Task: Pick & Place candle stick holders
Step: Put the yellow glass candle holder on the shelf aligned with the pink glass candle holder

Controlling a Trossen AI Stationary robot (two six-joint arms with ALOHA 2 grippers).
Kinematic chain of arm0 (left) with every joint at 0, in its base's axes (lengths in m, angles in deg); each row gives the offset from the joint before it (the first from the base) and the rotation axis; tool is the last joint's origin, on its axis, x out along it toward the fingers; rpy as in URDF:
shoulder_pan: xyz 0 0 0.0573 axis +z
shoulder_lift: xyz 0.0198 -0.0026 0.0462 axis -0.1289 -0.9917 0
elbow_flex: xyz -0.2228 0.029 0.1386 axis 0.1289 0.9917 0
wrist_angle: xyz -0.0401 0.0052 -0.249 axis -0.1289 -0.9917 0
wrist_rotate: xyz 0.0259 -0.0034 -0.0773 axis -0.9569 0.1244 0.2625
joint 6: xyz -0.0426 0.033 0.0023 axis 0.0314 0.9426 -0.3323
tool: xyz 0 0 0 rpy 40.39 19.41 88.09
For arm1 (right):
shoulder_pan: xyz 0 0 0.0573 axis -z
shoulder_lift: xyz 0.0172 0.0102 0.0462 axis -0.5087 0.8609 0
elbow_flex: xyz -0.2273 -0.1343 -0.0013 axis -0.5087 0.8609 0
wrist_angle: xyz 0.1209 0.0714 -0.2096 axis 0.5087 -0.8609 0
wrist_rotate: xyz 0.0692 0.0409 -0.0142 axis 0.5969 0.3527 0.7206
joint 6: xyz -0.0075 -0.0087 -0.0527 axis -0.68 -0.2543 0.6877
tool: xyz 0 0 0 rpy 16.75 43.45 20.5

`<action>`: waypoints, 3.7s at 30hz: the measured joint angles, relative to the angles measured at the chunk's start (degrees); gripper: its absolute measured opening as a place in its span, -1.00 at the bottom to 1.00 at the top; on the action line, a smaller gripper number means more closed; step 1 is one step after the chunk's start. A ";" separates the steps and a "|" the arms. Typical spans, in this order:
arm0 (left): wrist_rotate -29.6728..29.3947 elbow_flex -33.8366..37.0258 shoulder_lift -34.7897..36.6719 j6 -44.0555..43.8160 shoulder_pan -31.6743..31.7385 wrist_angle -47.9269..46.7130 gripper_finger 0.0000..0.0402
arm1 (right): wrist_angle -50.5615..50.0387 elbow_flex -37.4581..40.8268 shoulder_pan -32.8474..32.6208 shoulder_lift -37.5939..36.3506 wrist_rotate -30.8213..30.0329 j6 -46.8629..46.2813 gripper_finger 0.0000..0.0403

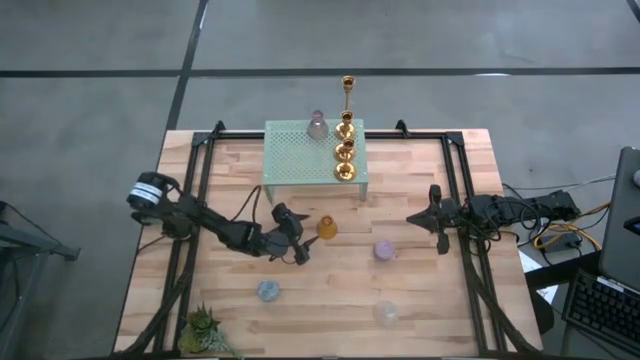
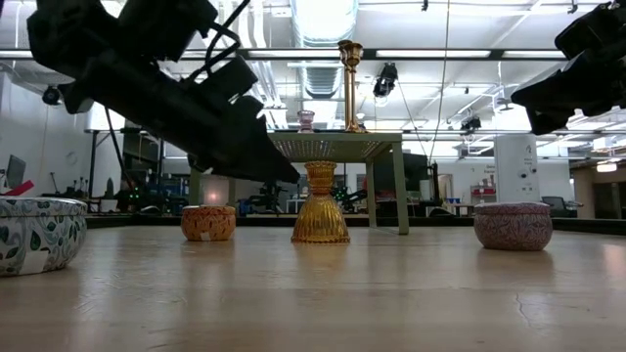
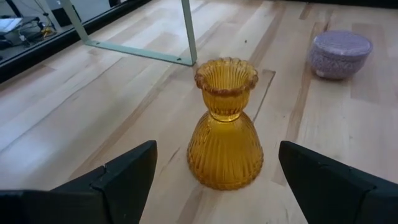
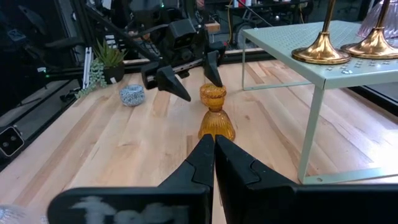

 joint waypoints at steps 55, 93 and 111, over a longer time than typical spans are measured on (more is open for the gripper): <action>6.76 -11.22 -12.31 2.84 8.60 2.74 -0.13 | 0.02 0.02 0.02 0.03 -0.02 0.00 -0.96; 8.46 -11.13 -10.71 2.24 8.49 3.30 -0.33 | 0.02 0.02 0.00 0.05 -0.01 0.00 -0.96; 12.44 -11.86 13.32 2.11 8.46 -14.85 -0.33 | 0.07 0.01 0.00 0.10 -0.01 0.00 -0.96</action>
